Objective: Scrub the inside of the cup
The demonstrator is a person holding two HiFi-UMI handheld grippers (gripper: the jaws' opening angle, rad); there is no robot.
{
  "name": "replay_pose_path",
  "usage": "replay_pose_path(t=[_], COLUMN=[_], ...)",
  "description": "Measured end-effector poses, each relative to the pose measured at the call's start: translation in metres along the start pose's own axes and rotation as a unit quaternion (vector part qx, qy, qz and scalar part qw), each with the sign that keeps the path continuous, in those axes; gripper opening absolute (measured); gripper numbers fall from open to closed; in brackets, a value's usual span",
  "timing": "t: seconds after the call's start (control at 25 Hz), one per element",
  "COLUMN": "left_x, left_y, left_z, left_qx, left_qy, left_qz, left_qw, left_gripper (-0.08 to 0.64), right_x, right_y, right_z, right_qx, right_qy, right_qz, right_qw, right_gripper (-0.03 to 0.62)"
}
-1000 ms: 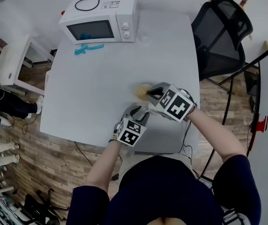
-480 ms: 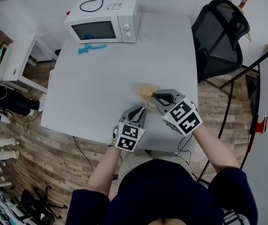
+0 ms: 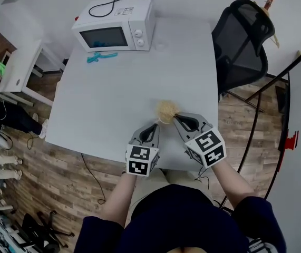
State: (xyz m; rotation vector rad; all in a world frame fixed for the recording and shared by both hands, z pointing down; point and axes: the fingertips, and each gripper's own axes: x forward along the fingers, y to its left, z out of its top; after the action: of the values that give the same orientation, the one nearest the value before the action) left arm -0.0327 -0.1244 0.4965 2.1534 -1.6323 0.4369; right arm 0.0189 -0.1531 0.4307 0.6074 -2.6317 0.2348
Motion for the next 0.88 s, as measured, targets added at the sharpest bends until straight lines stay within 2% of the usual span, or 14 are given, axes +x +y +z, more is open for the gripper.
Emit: replay_pose_path(t=[0.16,0.4,0.76,0.88], left_x=[-0.009,-0.025,-0.053,-0.06], left_y=[0.001,-0.005,-0.013,-0.014], left_z=[0.006,0.007,-0.008,-0.01], left_qx=[-0.014,-0.024,-0.031,-0.035], left_qy=[-0.018,-0.03,-0.035,-0.036], left_qz=[0.01,-0.003,-0.022,-0.026], left_qw=[0.9997,0.9993,0.9987,0.9984], left_gripper=[0.017,0.017,0.017,0.017], right_x=[-0.014,-0.037,-0.064,-0.07], right_y=[-0.001,0.004,0.025,0.031], right_z=[-0.004,-0.008,-0.025,-0.028], right_qx=[0.027,0.067,0.105,0.102], right_qy=[-0.026,-0.068,-0.09,-0.088], right_qz=[-0.026,-0.069,-0.11,-0.122], right_qw=[0.999,0.993,0.984,0.983], right_gripper=[0.032,0.032,0.032,0.031])
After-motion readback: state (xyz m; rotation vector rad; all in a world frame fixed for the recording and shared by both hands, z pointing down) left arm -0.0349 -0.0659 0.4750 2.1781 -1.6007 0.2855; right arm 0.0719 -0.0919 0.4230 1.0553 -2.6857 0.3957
